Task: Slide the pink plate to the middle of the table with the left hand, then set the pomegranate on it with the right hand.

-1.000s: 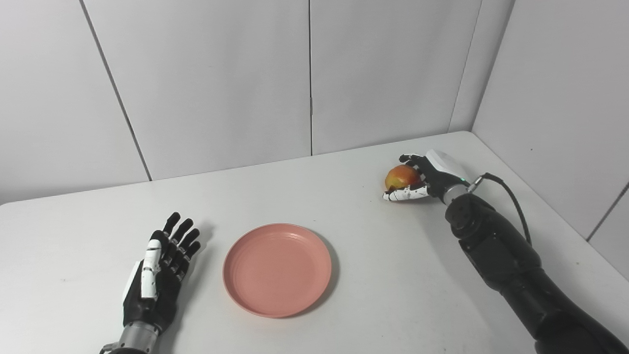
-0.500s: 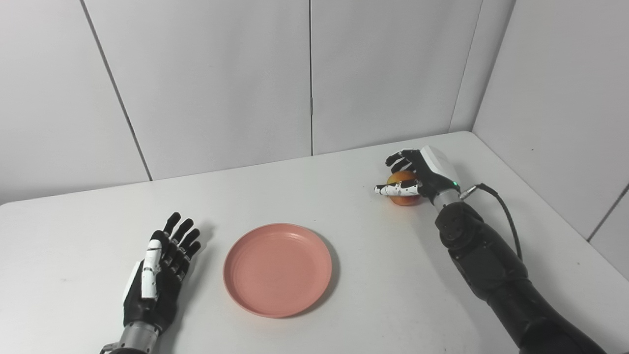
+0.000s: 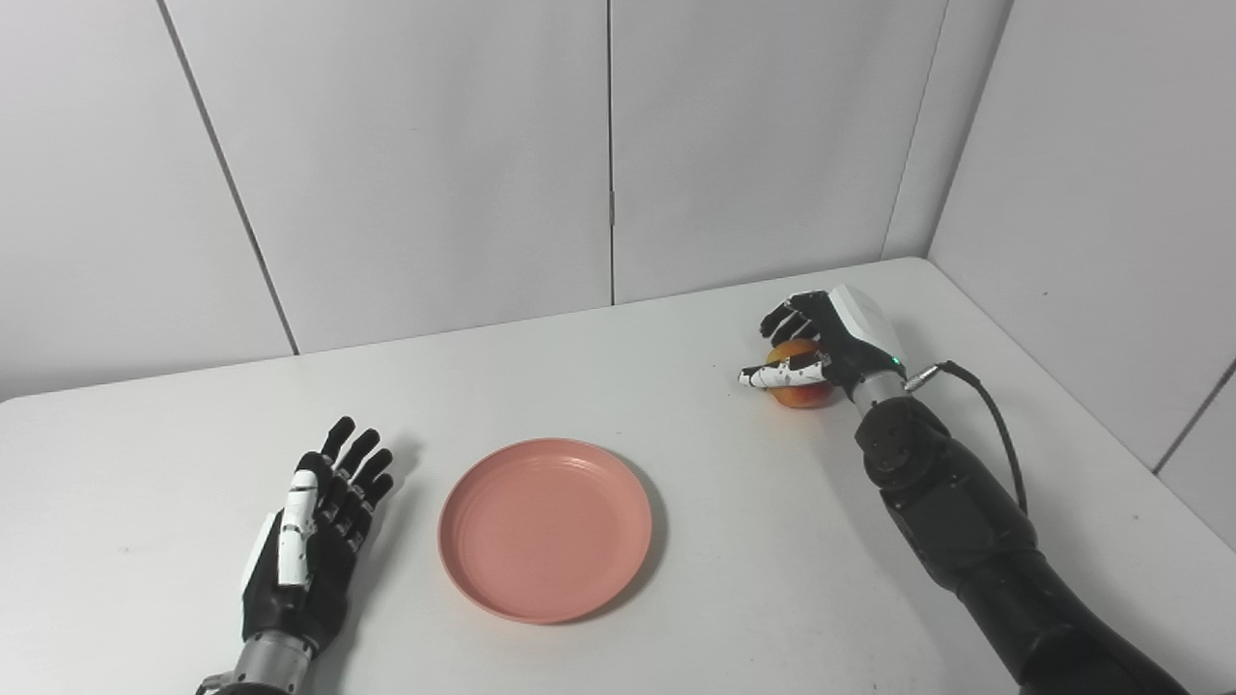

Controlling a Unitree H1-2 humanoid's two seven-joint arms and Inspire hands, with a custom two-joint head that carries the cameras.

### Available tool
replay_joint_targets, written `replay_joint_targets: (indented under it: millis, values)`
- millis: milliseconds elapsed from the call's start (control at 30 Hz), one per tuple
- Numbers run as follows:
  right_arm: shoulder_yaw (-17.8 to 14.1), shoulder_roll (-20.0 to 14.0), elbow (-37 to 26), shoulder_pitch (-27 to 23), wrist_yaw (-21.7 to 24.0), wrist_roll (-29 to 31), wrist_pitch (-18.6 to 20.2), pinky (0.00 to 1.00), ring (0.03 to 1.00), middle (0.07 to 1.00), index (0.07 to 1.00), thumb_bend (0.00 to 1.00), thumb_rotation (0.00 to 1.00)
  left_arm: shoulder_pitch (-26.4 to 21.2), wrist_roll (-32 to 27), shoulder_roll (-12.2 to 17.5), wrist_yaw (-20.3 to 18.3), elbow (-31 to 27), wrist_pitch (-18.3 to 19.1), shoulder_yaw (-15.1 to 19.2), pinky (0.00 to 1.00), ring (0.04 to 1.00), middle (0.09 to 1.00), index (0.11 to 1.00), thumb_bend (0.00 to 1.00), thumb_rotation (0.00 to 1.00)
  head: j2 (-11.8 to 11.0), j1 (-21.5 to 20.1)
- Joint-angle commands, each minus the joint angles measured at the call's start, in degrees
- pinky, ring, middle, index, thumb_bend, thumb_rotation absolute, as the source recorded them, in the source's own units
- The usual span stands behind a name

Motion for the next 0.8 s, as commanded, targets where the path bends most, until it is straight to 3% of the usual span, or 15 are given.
replay_joint_targets:
  millis: [0, 200, 433, 767]
  values:
    - [-0.56, -1.65, -2.15, -1.69, -1.01, -0.65, -0.97, 0.41, 0.463, 0.504, 0.489, 0.50, 0.13, 1.16, 0.54, 0.33, 0.52, 1.07, 2.71, -0.24, 0.96, 0.938, 0.946, 0.944, 0.39, 1.00, 0.16, 0.02]
    - [-0.43, -2.09, -2.89, -1.32, -1.01, -2.70, 1.19, 0.42, 0.487, 0.534, 0.488, 0.51, 0.14, 1.05, 0.42, 0.32, 0.38, 1.49, 2.38, -0.11, 0.96, 0.936, 0.945, 0.945, 0.39, 1.00, 0.15, -0.05]
    - [-0.58, -2.57, -2.78, -0.72, -1.32, -3.23, -0.53, 0.41, 0.472, 0.513, 0.487, 0.51, 0.14, 0.97, 0.39, 0.26, 0.36, 1.62, 2.32, -0.10, 0.96, 0.934, 0.943, 0.942, 0.39, 1.00, 0.14, 0.01]
    - [-2.02, -1.35, -4.30, 0.19, -2.28, -2.25, 0.05, 0.34, 0.384, 0.444, 0.487, 0.50, 0.13, 1.08, 0.59, 0.25, 0.71, 1.04, 2.88, -0.19, 0.96, 0.936, 0.944, 0.943, 0.39, 1.00, 0.25, 0.00]
